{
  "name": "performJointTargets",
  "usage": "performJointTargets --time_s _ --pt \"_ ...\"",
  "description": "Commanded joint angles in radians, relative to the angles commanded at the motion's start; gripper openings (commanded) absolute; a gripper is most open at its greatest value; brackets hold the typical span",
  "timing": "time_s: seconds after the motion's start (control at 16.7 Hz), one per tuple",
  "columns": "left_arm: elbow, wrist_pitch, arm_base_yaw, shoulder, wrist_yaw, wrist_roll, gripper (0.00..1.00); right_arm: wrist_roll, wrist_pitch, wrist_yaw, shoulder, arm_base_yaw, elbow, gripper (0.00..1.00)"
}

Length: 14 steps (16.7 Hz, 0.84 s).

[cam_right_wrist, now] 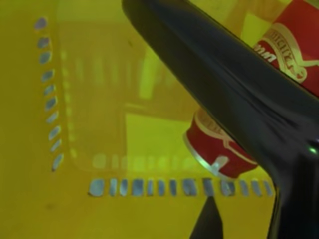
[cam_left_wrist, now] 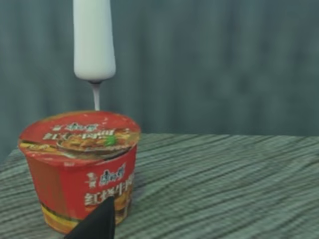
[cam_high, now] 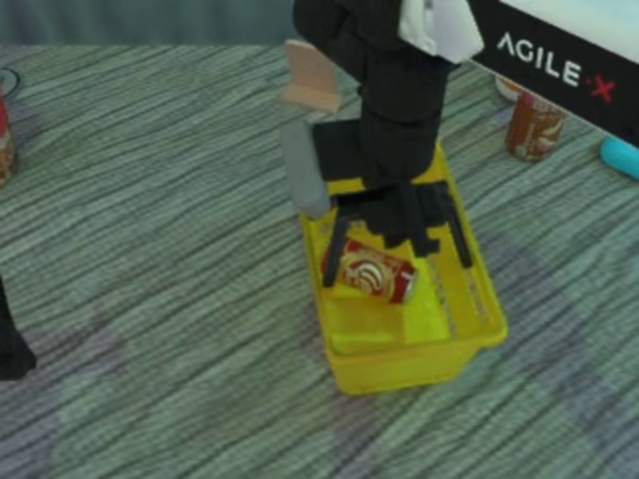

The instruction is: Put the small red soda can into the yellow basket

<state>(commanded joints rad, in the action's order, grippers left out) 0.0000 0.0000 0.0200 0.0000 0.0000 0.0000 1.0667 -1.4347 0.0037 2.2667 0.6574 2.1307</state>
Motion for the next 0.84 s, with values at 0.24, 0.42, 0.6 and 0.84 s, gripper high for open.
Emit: performJointTargets --time_s 0.24,0.42,0.6,0.84 --pt "0.0 0.0 0.0 0.0 0.0 0.0 1.0 0.0 0.0 0.0 0.0 0.0 0.0 0.0" --pt "0.0 0.0 0.0 0.0 0.0 0.0 1.0 0.005 -0.018 0.0 0.002 -0.003 0.018 0.0" --pt "0.0 0.0 0.0 0.0 0.0 0.0 1.0 0.02 -0.107 0.0 0.0 -0.016 0.098 0.0" --pt "0.0 0.0 0.0 0.0 0.0 0.0 1.0 0.036 -0.193 0.0 -0.012 -0.029 0.181 0.0"
